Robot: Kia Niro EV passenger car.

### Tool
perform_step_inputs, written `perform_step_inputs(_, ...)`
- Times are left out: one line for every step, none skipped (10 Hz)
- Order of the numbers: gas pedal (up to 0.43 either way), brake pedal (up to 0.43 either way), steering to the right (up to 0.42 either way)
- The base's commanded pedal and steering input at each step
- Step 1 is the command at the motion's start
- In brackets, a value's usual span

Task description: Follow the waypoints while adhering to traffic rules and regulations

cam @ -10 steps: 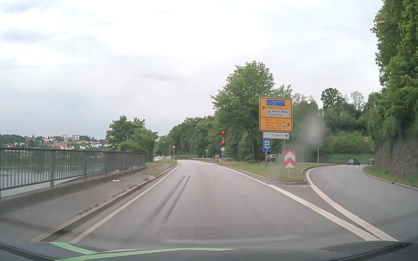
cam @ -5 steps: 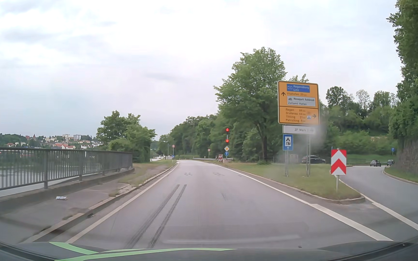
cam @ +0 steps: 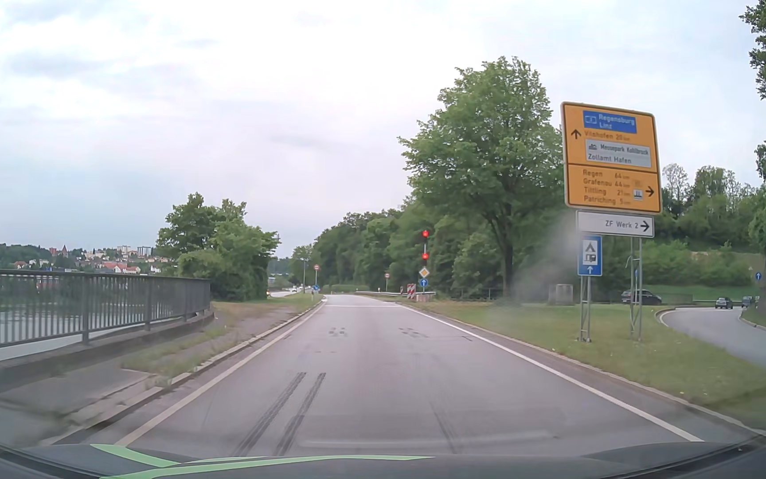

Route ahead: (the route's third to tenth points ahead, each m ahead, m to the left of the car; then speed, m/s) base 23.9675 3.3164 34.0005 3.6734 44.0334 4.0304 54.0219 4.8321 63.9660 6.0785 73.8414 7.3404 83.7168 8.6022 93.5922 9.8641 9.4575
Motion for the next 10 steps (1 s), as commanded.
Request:
perform_step_inputs(0.0, 0.177, -0.006)
perform_step_inputs(0.0, 0.177, -0.006)
perform_step_inputs(0.0, 0.183, -0.006)
perform_step_inputs(0.0, 0.183, -0.006)
perform_step_inputs(0.0, 0.183, -0.006)
perform_step_inputs(0.0, 0.183, -0.006)
perform_step_inputs(0.0, 0.183, -0.006)
perform_step_inputs(0.0, 0.189, -0.006)
perform_step_inputs(0.0, 0.189, -0.007)
perform_step_inputs(0.0, 0.189, -0.007)
